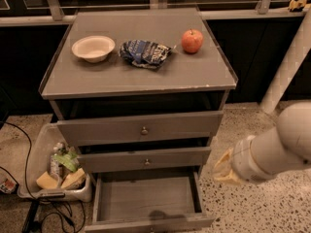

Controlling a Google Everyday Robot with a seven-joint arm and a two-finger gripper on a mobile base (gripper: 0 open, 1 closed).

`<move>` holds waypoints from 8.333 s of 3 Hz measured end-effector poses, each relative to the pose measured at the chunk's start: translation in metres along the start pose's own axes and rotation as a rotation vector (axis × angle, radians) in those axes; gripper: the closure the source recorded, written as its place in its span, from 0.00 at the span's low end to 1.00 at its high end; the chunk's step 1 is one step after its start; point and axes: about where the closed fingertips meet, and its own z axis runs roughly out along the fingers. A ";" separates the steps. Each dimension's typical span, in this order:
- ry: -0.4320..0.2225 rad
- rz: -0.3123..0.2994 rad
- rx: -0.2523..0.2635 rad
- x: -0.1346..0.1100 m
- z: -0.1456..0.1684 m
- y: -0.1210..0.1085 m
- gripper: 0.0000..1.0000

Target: Close bottom drawer

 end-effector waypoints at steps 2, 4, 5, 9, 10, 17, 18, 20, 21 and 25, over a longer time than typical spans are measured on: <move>-0.010 0.094 -0.064 0.073 0.140 0.026 1.00; -0.022 0.113 -0.097 0.079 0.159 0.034 1.00; -0.012 0.125 -0.089 0.084 0.172 0.036 1.00; -0.128 0.209 -0.074 0.136 0.328 0.047 1.00; -0.111 0.220 -0.070 0.140 0.339 0.050 1.00; -0.081 0.214 -0.165 0.213 0.538 0.096 0.59; -0.081 0.214 -0.165 0.213 0.538 0.096 0.34; -0.084 0.216 -0.137 0.211 0.538 0.086 0.00; -0.134 0.185 -0.099 0.195 0.535 0.053 0.17; -0.175 0.133 0.001 0.176 0.541 -0.075 0.64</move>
Offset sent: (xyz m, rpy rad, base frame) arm 0.0005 -0.0180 -0.2684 0.0823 0.1927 -0.1090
